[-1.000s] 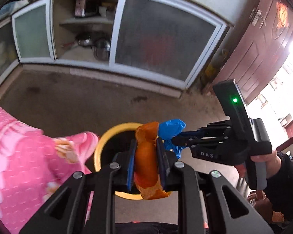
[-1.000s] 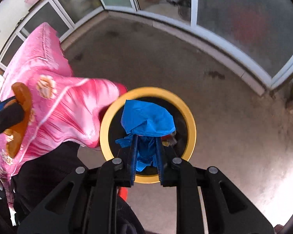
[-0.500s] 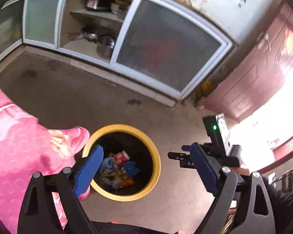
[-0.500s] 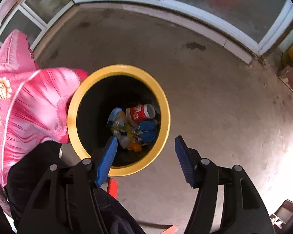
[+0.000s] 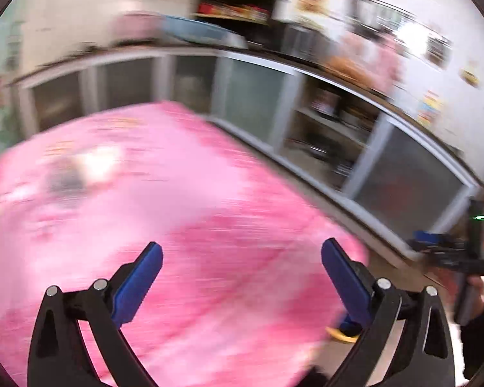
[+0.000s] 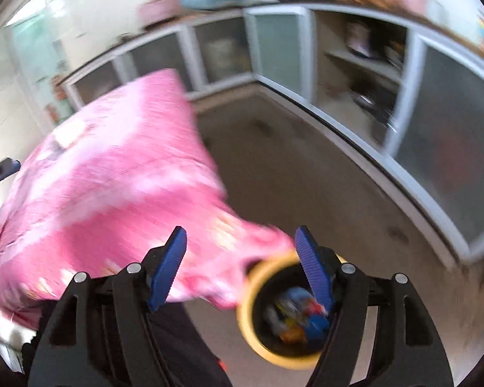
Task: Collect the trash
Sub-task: 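Move both open tools back over the table toward the white cup and mesh scrubber, then grasp the silver mesh scrubber with the left tool while the right tool approaches the cup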
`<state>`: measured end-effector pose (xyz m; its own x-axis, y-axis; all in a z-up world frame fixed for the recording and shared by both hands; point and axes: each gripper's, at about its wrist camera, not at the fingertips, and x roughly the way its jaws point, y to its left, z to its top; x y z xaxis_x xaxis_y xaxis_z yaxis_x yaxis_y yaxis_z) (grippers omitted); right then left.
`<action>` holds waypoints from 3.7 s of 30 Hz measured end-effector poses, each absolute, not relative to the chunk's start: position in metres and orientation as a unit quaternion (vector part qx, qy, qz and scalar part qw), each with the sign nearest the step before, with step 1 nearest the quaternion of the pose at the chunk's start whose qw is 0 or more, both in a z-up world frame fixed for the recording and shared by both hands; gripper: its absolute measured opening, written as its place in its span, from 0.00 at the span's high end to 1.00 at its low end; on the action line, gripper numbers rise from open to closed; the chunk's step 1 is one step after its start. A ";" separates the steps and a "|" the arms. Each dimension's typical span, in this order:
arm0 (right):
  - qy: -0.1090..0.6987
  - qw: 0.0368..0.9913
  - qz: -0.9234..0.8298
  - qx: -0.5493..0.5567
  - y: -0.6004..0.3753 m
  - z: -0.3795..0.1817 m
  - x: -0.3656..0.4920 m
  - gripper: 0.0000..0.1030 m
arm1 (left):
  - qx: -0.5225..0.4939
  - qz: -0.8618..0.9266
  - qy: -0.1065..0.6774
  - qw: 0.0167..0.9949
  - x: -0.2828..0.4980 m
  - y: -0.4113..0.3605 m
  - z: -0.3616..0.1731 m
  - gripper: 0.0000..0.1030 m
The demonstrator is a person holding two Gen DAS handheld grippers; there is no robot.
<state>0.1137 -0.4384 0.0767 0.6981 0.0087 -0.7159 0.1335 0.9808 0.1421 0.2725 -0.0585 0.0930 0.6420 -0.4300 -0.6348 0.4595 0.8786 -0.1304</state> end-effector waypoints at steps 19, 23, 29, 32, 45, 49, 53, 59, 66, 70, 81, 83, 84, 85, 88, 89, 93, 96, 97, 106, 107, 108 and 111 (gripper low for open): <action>0.447 0.876 0.159 -0.089 -0.146 0.122 0.412 0.31 | 0.095 -0.133 0.371 0.914 0.427 0.077 0.054 0.08; 0.452 0.870 0.153 -0.126 -0.114 0.111 0.441 0.31 | 0.057 -0.112 0.408 0.904 0.466 0.095 0.048 0.08; 0.431 0.876 0.131 -0.170 -0.090 0.100 0.466 0.31 | 0.037 -0.070 0.444 0.893 0.500 0.115 0.040 0.08; 0.427 0.877 0.124 -0.184 -0.081 0.092 0.476 0.31 | -0.012 -0.061 0.433 0.899 0.502 0.138 0.049 0.08; 0.378 0.883 0.015 -0.277 -0.042 0.068 0.500 0.28 | -0.060 -0.057 0.424 0.902 0.499 0.175 0.054 0.08; 0.392 0.884 -0.007 -0.256 -0.059 0.067 0.511 0.33 | -0.049 -0.065 0.420 0.904 0.495 0.172 0.055 0.08; 0.409 0.877 -0.010 -0.253 -0.061 0.061 0.522 0.40 | -0.059 -0.073 0.423 0.901 0.496 0.169 0.055 0.08; 0.390 0.896 0.017 -0.212 -0.061 0.080 0.516 0.17 | -0.048 -0.085 0.419 0.903 0.490 0.159 0.062 0.08; 0.373 0.865 -0.018 -0.335 -0.021 0.076 0.510 0.13 | -0.053 -0.091 0.410 0.906 0.484 0.159 0.070 0.08; 0.375 0.851 -0.048 -0.366 -0.011 0.062 0.525 0.14 | -0.061 -0.097 0.414 0.903 0.485 0.160 0.069 0.08; 0.417 0.827 -0.106 -0.362 -0.046 0.052 0.543 0.52 | -0.047 -0.100 0.422 0.900 0.487 0.158 0.063 0.08; 0.434 0.823 -0.116 -0.347 -0.061 0.047 0.545 0.67 | -0.051 -0.105 0.425 0.898 0.488 0.156 0.062 0.08; 0.436 0.827 -0.113 -0.338 -0.068 0.046 0.545 0.70 | -0.051 -0.108 0.425 0.897 0.488 0.154 0.062 0.08; 0.435 0.830 -0.112 -0.332 -0.070 0.045 0.544 0.74 | -0.048 -0.112 0.426 0.897 0.489 0.150 0.062 0.08; 0.420 0.852 -0.106 -0.295 -0.086 0.056 0.539 0.83 | -0.037 -0.125 0.428 0.895 0.493 0.136 0.063 0.08; 0.419 0.860 -0.097 -0.276 -0.090 0.062 0.537 0.83 | -0.036 -0.131 0.431 0.892 0.495 0.131 0.062 0.08; 0.429 0.883 -0.035 -0.190 -0.116 0.088 0.524 0.81 | -0.063 -0.179 0.473 0.860 0.510 0.117 0.052 0.08; 0.425 0.892 -0.009 -0.153 -0.136 0.102 0.511 0.69 | -0.099 -0.208 0.509 0.829 0.518 0.110 0.041 0.08; 0.422 0.894 -0.002 -0.148 -0.140 0.105 0.506 0.62 | -0.109 -0.210 0.526 0.817 0.521 0.108 0.037 0.08; 0.397 0.907 0.017 -0.139 -0.177 0.105 0.471 0.44 | 0.164 -0.207 0.439 0.859 0.491 0.037 0.048 0.08; 0.400 0.905 0.018 -0.141 -0.178 0.102 0.472 0.44 | 0.181 -0.211 0.439 0.854 0.493 0.028 0.045 0.08; 0.402 0.905 0.019 -0.139 -0.178 0.100 0.473 0.44 | 0.188 -0.210 0.442 0.852 0.497 0.022 0.041 0.08; 0.409 0.902 0.020 -0.136 -0.179 0.093 0.474 0.45 | 0.191 -0.194 0.455 0.848 0.514 0.012 0.028 0.08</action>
<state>0.4738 -0.1790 0.0933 0.6653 -0.0744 -0.7428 -0.1482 0.9621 -0.2291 0.5143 0.0117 0.0283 0.5104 -0.1556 -0.8457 0.5037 0.8512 0.1473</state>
